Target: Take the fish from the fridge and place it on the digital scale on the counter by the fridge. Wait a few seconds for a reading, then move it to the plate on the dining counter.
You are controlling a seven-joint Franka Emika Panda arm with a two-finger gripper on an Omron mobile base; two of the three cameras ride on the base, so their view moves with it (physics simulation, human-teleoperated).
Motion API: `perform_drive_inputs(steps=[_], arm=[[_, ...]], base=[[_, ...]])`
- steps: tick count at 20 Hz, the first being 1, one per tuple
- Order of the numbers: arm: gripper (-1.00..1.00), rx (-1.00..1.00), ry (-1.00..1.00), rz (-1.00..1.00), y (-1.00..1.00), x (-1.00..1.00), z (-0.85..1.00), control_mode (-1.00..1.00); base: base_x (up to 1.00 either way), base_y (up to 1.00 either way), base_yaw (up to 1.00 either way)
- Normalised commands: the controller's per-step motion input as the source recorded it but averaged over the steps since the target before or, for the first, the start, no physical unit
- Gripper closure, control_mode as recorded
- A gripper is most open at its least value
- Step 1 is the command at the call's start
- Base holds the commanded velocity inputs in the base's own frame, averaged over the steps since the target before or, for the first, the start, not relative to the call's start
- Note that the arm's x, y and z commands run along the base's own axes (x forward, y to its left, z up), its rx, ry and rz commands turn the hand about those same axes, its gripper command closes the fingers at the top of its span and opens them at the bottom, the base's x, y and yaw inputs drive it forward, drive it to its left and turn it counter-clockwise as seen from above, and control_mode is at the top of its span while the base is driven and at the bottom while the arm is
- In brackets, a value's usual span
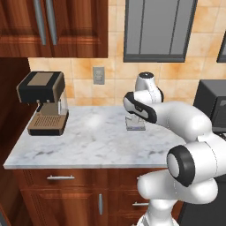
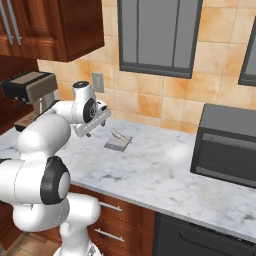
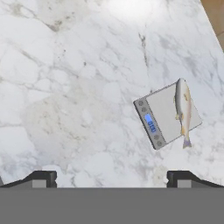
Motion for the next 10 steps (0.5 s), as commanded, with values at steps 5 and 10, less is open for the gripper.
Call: perform_drive_inputs(steps=[5,10], arm=[[-1.0,0.0,0.0,0.0,0.0,0.0,0.0,-1.0],[-1.0,0.0,0.0,0.0,0.0,0.0,0.0,-1.0]], base=[[0.0,0.0,0.0],[0.0,0.0,0.0]])
